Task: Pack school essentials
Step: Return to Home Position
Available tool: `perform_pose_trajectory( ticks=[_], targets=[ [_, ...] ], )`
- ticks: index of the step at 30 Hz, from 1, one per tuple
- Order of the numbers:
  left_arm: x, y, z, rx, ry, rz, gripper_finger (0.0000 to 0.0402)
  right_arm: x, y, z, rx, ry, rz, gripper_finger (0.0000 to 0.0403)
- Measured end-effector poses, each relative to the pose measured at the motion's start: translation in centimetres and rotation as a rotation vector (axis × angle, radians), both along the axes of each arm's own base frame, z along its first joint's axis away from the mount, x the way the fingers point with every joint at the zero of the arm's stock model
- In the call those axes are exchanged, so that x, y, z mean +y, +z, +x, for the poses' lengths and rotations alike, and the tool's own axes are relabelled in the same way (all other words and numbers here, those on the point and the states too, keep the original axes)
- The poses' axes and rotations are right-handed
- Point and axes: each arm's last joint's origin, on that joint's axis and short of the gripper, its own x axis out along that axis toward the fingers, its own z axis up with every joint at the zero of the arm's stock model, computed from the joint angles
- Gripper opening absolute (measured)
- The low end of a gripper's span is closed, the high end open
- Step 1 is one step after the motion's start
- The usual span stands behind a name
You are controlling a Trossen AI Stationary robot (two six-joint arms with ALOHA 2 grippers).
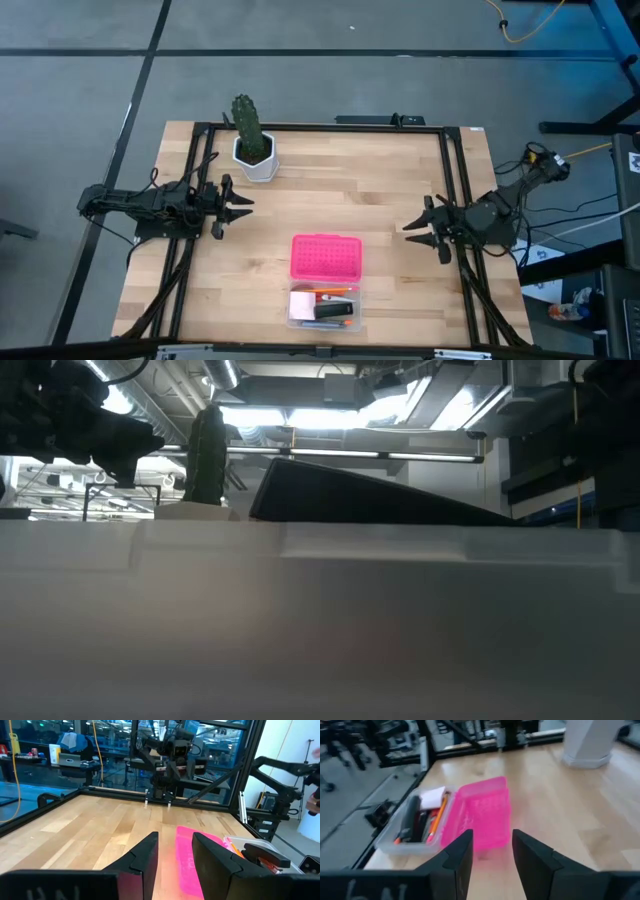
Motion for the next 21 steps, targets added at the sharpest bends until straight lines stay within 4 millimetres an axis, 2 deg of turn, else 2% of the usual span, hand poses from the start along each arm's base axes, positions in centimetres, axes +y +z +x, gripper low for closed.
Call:
perform_pose_trajectory(
  ticks=[6,14,21],
  targets=[
    [0.0,0.0,0.0,0.000,0.000,0.000,0.0114,-1.1,-2.3,-0.5,-0.026,0.054,0.002,0.0138],
    [0.0,0.0,0.0,0.000,0.000,0.000,0.0114,-2.1,-2.3,-0.8,-0.118,0.148,-0.024,0.0138],
    [0.0,0.0,0.0,0.000,0.000,0.000,0.0114,-3.4,-2.6,-1.0,-0.111,0.177,-0.040,0.0138]
  ],
)
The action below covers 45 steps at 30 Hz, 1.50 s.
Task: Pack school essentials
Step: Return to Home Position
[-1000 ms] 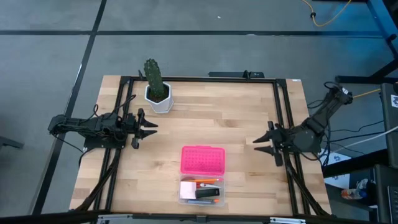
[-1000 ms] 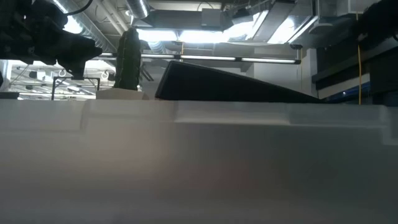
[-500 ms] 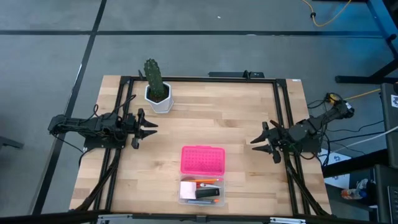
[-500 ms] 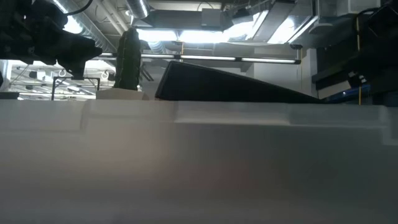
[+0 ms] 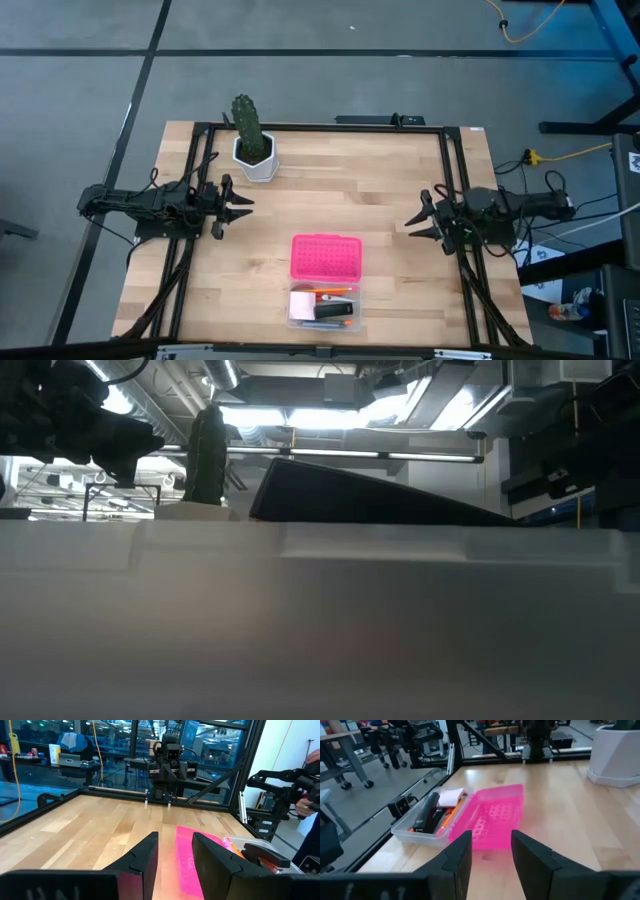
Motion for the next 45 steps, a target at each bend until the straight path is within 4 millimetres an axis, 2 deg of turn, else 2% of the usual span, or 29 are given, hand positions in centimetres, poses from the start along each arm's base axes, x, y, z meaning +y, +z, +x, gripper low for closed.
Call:
perform_pose_trajectory(
  ticks=[14,20,45],
  targets=[
    [0.00,0.00,0.00,0.000,0.000,0.000,0.0114,-0.88,0.16,0.03,-0.038,-0.053,-0.061,0.0139],
    [0.00,0.00,0.00,0.000,0.000,0.000,0.0114,-0.89,0.15,0.03,-0.024,-0.065,-0.012,0.0139],
    [0.00,0.00,0.00,0.000,0.000,0.000,0.0114,-0.89,0.12,0.05,-0.020,-0.065,-0.016,0.0139]
  ],
)
